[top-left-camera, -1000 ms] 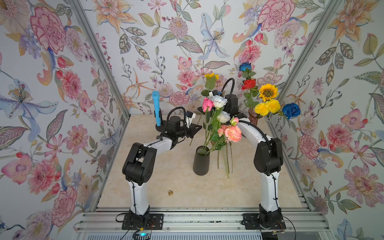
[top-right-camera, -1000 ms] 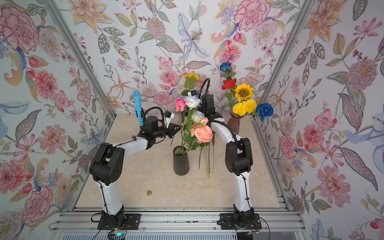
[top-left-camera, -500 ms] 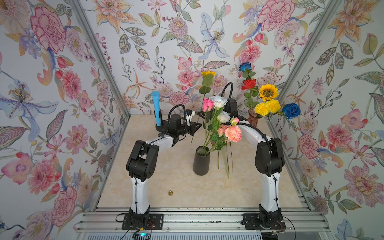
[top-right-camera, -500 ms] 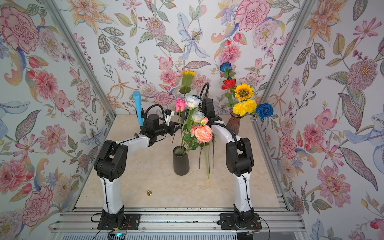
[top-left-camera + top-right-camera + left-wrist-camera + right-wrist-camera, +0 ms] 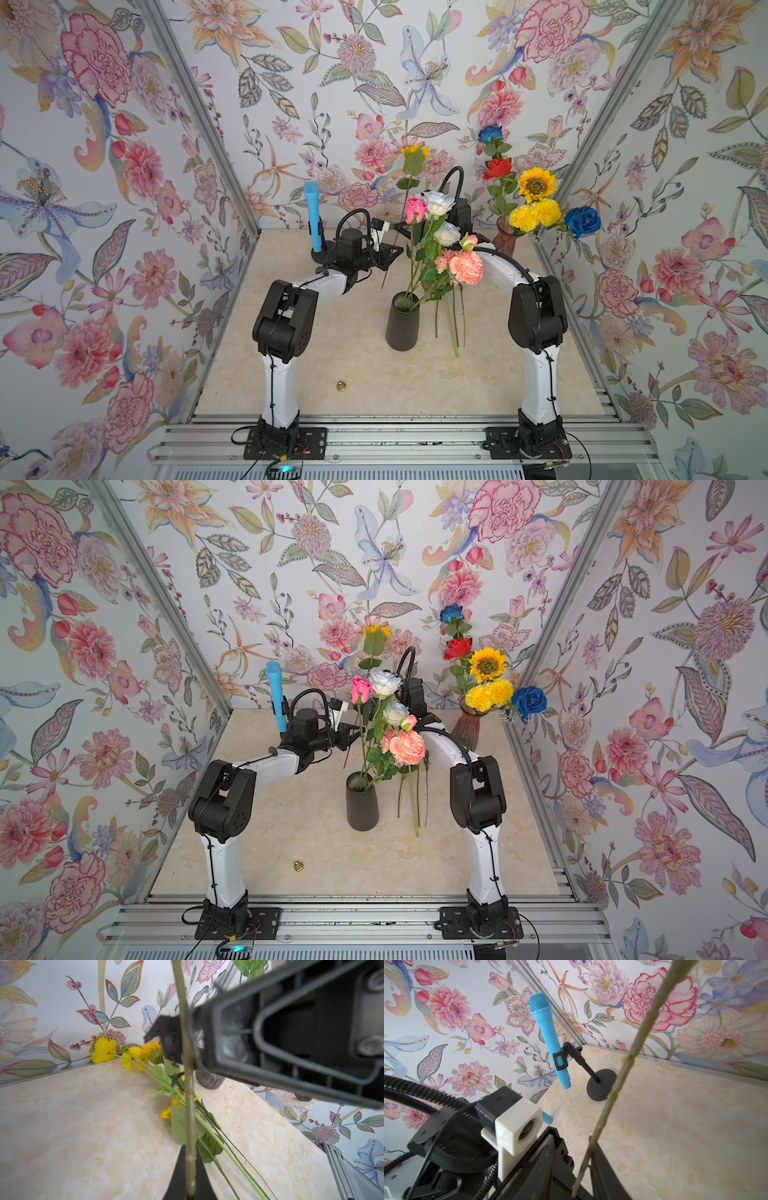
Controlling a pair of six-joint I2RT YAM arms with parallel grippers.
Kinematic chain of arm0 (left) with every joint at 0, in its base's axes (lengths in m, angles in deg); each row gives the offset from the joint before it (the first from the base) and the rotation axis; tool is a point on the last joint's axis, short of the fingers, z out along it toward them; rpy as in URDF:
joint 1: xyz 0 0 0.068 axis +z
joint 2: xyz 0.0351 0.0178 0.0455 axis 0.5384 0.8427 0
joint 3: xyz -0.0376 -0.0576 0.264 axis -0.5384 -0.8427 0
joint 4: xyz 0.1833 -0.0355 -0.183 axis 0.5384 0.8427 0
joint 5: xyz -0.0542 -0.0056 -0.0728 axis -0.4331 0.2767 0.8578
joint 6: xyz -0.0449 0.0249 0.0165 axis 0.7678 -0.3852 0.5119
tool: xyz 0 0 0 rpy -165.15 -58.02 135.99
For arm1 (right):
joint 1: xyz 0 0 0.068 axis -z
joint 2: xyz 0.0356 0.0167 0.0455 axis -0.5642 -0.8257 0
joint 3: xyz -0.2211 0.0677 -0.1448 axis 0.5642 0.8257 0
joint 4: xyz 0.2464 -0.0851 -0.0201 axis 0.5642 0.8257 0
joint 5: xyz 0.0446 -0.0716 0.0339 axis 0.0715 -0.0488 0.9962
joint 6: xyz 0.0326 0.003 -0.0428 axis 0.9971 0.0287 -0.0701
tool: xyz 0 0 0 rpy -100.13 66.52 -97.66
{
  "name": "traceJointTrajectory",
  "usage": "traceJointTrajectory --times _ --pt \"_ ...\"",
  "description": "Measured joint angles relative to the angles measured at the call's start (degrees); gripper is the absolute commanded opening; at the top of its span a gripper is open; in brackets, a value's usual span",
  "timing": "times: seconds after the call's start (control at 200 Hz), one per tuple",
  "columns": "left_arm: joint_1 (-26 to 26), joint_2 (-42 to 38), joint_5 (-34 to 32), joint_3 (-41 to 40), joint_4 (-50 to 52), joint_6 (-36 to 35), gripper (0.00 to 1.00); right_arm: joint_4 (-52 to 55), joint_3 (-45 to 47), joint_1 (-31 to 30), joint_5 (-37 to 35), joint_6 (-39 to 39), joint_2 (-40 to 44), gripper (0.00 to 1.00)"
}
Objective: Pick out yellow flowers from the vase
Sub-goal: Place the flower at the center of the board.
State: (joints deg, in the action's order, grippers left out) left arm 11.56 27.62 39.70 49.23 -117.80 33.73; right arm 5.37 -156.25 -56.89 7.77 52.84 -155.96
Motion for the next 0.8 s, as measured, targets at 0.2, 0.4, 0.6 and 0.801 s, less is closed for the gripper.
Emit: traceJointTrajectory --times 0.2,0.4,0.6,0.801 --pt "0.00 0.00 0.04 0.00 -0.61 -0.20 0.33 1.20 -1.55 0.02 -0.87 -0.24 -0.33 0.02" --pt "0.00 0.00 -0.20 -0.09 -0.55 -0.83 1.00 4.42 -3.34 0.09 -2.05 -2.49 -0.35 0.00" --pt "0.11 -0.87 -1.68 -1.44 1.73 -3.37 1.00 10.95 -6.03 1.55 -5.84 -7.45 -0.35 0.00" --pt "1.40 -4.68 -3.50 -5.14 2.38 -4.37 1.00 22.21 -6.69 4.24 -14.53 -14.14 0.42 0.00"
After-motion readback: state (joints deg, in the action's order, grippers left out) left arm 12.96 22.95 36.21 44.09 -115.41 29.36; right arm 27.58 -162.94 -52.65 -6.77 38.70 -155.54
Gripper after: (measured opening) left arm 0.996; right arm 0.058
